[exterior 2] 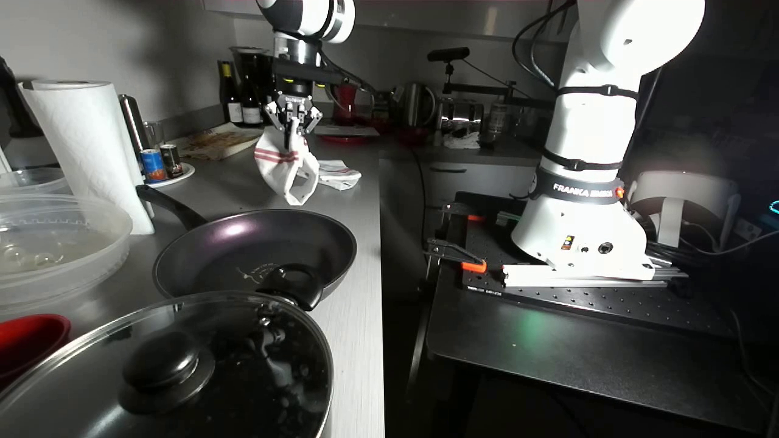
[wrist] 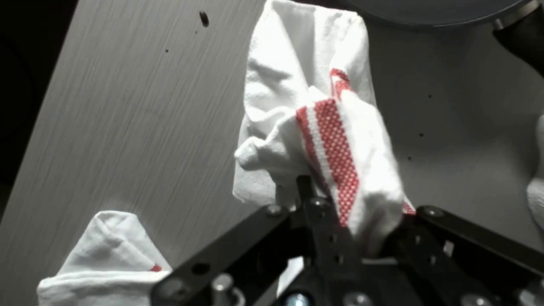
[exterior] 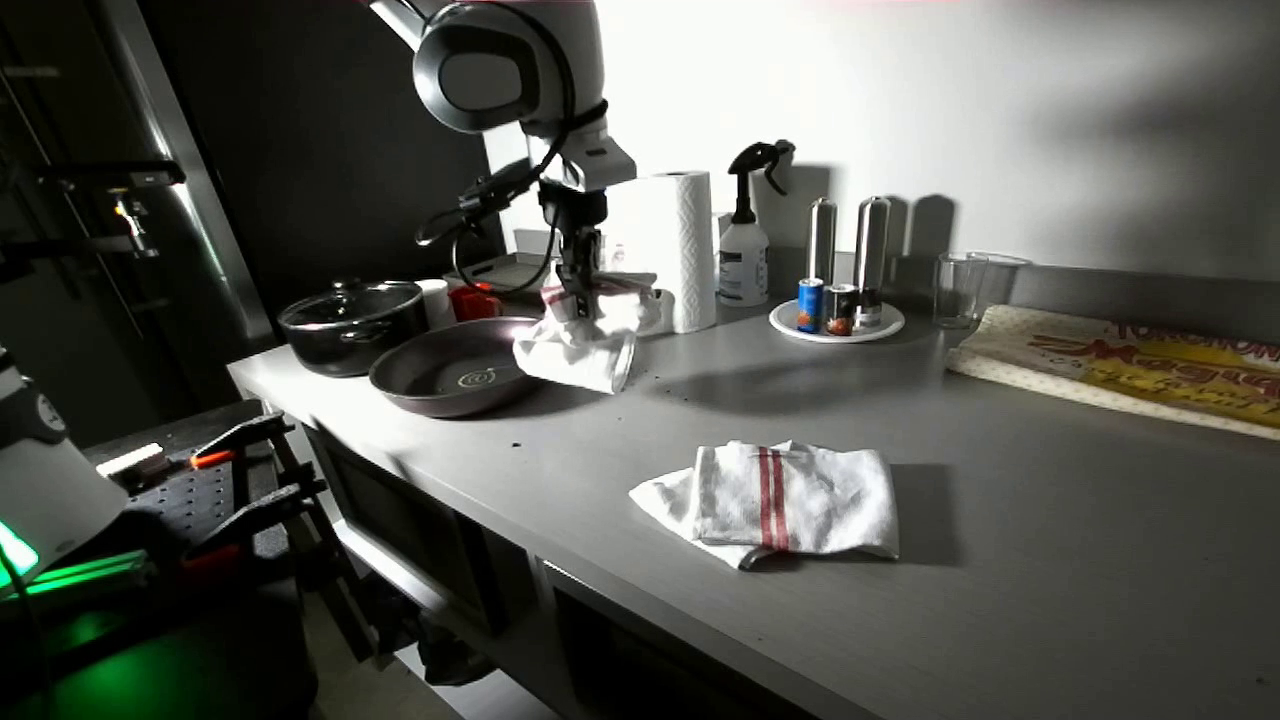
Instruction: Use the towel on the left to wipe the black pan.
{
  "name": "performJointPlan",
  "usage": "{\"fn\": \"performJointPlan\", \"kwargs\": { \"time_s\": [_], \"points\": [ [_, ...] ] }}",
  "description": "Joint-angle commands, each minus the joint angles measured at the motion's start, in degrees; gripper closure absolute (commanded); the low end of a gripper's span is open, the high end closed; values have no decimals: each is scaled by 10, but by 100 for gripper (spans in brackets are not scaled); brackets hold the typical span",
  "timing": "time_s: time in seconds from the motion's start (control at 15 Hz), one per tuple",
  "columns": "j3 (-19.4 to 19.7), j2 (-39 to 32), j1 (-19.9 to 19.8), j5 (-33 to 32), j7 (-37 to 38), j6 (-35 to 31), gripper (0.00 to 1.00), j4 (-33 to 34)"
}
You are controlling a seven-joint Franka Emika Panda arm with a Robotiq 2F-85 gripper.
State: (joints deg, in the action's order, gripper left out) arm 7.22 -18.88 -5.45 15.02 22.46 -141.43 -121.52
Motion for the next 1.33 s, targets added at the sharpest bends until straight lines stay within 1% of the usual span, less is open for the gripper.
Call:
{"fn": "performJointPlan", "kwargs": {
  "time_s": [0.0, 0.27, 0.6, 0.8, 1.0, 1.13, 1.27],
  "points": [
    [1, 106, 21, -23, 4, -41, 97, -81],
    [-16, 166, 43, -71, 22, -53, 97, -112],
    [-59, 189, 70, -126, 48, -48, 97, -136],
    [-84, 175, 87, -161, 65, -43, 97, -141],
    [-101, 148, 106, -206, 92, -41, 97, -143],
    [-106, 120, 118, -236, 108, -40, 97, -139],
    [-101, 91, 130, -269, 126, -42, 97, -132]
  ]
}}
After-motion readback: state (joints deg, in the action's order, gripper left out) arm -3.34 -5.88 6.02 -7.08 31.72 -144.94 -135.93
